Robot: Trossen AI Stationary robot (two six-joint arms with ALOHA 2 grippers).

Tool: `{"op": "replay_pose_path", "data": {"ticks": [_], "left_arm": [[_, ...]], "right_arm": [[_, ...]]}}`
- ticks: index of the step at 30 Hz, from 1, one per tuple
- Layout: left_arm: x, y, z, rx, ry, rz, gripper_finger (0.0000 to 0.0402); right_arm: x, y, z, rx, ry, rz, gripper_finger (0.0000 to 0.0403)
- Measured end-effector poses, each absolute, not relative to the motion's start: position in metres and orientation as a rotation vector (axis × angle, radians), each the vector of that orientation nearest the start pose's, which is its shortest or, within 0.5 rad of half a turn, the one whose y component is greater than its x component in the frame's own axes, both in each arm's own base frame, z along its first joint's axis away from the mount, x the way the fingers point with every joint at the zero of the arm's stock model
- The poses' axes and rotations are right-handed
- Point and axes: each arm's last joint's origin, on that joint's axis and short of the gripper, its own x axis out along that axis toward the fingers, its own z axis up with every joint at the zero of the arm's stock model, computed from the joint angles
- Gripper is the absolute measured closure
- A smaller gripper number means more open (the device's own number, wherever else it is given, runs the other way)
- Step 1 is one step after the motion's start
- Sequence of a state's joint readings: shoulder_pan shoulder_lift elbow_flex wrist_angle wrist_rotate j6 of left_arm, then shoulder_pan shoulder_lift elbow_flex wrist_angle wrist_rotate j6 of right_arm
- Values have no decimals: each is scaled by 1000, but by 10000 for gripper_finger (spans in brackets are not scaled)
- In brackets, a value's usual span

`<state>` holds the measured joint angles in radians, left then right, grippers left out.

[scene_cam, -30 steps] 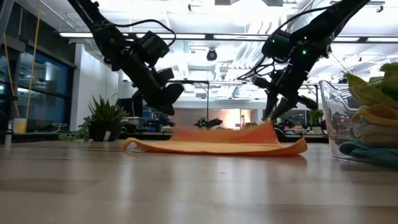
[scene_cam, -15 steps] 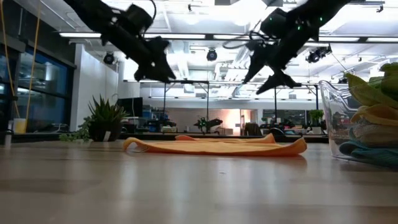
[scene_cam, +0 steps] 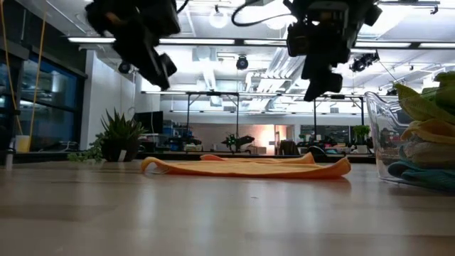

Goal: Fold microfiber towels
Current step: Fold the orange microfiber cloth

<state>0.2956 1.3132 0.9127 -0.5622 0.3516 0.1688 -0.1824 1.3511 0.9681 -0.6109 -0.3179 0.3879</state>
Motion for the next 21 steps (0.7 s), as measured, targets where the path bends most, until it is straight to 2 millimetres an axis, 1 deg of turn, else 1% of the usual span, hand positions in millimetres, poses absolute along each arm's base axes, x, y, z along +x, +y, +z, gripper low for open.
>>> {"op": "replay_pose_path", "data": {"ticks": [2, 4, 6, 8, 11, 14, 17, 21], "left_arm": [[253, 49, 238, -82, 920, -193, 247], [258, 36, 233, 23, 953, -211, 247], [260, 26, 224, 125, 1024, -211, 247], [265, 18, 216, 180, 1053, -216, 247], [271, 12, 207, 170, 1080, -234, 247], [274, 10, 201, 135, 1099, -237, 247], [274, 10, 201, 121, 1099, -236, 247], [272, 10, 207, 100, 1082, -220, 249]], "right_arm": [[264, -30, 243, 574, 1002, -59, 143], [266, -25, 240, 552, 1018, -55, 143], [270, -21, 234, 529, 1041, -70, 143], [272, -17, 227, 511, 1084, -68, 143], [281, -9, 222, 473, 1193, -44, 143], [299, 0, 224, 388, 1324, 13, 143], [316, 6, 217, 313, 1456, 51, 143], [333, 13, 200, 260, 1554, 98, 143]]}}
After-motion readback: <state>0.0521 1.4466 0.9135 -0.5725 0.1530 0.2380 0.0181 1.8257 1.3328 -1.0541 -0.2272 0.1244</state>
